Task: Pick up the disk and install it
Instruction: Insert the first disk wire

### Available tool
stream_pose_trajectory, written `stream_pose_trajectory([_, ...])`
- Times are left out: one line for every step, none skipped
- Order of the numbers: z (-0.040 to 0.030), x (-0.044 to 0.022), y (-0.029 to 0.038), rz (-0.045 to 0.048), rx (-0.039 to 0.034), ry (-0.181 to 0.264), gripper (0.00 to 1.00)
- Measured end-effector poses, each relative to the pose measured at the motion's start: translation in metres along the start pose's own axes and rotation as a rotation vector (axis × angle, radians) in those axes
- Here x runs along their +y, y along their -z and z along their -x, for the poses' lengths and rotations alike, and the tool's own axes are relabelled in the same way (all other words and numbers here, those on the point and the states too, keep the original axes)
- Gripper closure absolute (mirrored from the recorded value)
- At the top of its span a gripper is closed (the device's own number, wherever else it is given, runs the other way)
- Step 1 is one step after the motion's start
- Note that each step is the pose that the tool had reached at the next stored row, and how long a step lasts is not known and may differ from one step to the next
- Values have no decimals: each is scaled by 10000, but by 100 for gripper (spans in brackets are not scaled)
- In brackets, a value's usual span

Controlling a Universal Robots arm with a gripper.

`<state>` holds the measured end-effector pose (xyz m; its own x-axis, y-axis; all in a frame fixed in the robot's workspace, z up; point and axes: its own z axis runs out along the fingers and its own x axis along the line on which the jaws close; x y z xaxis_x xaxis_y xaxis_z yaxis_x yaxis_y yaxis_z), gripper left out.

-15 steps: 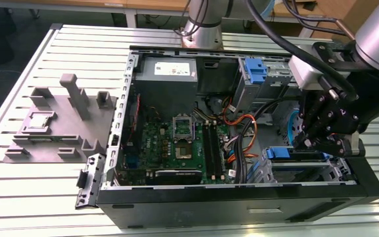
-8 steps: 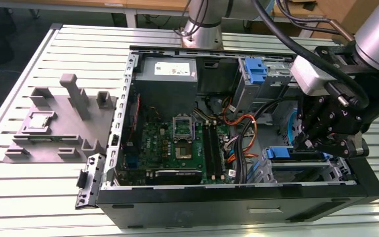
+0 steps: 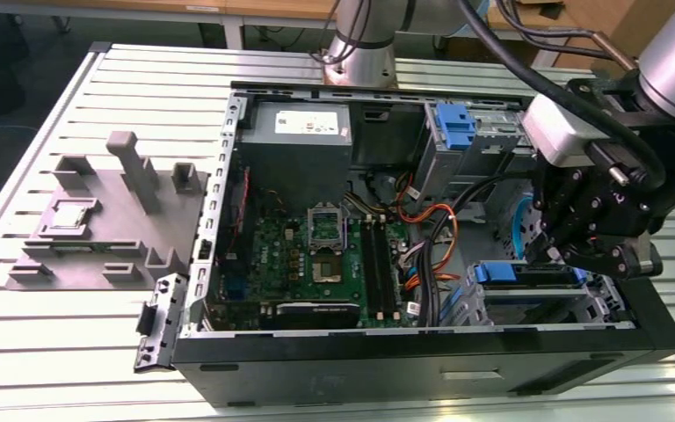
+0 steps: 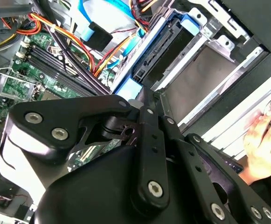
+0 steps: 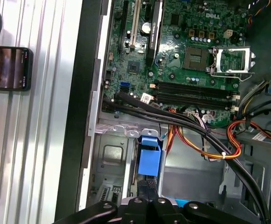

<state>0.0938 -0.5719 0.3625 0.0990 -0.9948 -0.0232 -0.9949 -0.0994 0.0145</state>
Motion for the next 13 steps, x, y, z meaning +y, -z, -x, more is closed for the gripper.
stream_pose_trajectory([1,-2,9,0,0,-1,90])
stream_pose_trajectory([2,-3,19,0,0,-2,90])
stream_pose_trajectory([3,-5,30,0,-1,-2,90])
stream_pose_trajectory([6,-7,42,0,0,0,90])
stream_pose_trajectory([9,-8,53,0,0,-1,90])
stream_pose_trajectory([12,-8,62,0,0,-1,90])
stream_pose_trajectory([15,-9,66,0,-1,-2,90])
stream_pose_trajectory([18,-9,66,0,-3,6,90])
stream_pose_trajectory([17,-9,66,1,0,60,90])
stream_pose_trajectory([17,-9,64,3,2,195,90])
stream_pose_trajectory([18,-9,62,2,5,353,90])
stream_pose_trajectory([18,-10,60,-4,10,526,90])
stream_pose_trajectory([17,-10,60,-30,15,661,90])
